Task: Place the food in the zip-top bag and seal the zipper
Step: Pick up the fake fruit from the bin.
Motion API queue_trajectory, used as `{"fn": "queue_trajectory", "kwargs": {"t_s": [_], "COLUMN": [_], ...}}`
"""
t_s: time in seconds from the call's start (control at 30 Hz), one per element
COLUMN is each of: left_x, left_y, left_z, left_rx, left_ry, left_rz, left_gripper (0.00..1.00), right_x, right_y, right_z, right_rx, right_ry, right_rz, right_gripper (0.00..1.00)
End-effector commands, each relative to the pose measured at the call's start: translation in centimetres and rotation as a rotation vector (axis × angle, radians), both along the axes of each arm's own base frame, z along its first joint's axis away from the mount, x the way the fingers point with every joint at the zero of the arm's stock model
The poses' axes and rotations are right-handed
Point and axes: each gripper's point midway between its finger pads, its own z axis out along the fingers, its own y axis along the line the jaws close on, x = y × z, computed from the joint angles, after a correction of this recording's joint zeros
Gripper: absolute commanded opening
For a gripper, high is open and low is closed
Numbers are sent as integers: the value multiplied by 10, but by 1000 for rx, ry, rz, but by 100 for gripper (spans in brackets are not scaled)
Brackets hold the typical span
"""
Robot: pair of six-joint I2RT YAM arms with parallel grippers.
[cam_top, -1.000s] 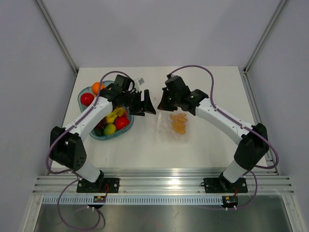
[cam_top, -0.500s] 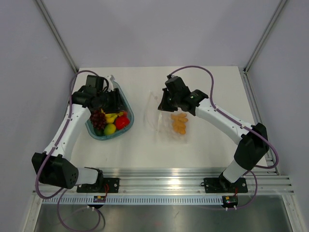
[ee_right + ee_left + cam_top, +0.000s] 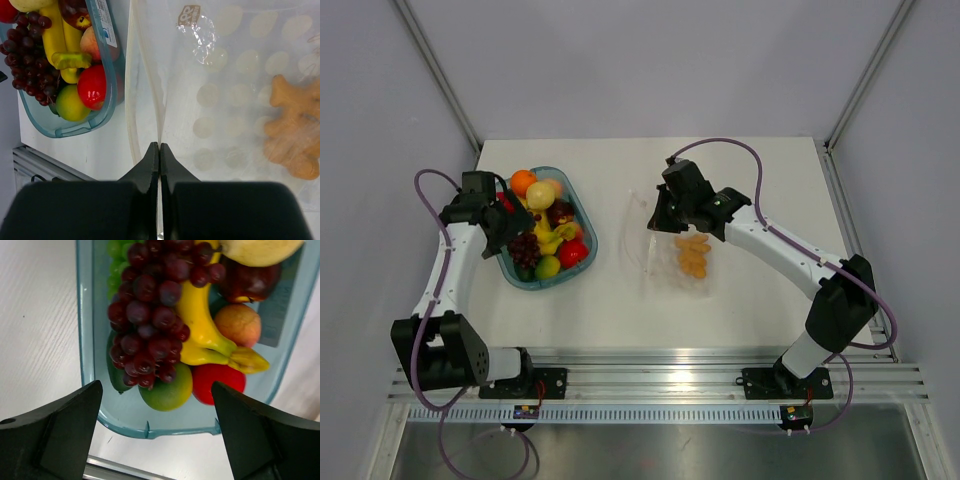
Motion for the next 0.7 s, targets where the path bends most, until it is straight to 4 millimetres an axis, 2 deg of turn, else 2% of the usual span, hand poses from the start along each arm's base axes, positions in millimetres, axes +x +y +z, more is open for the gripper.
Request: {"fn": "queue_trajectory", "kwargs": {"t_s": [0.0,0.23,0.4,0.6,0.63,0.67], "left_x": [23,38,44,50,50,49], "left_y": [16,29,32,25,27,26], "left_z": [-10,-39,-65,-75,-74,-72], "left_rx": [33,30,7,-36,-33,-30], "left_ry": [-45,-29,-4,-15,-16,-18], "left_rz": [86,132,150,151,157,157], "left_gripper": [95,95,89,67,58,53], "right_x": [-1,2,0,0,0,0], "right_y": [7,8,13,13,12,12], "right_z": [22,20,19,19,18,20], "right_rx": [43,28,38,31,31,35], "right_ry": [-61,-61,-47,-49,-49,-52], "right_rz": [27,39,64,70,70,69], "right_gripper": [0,0,0,0,0,0]}}
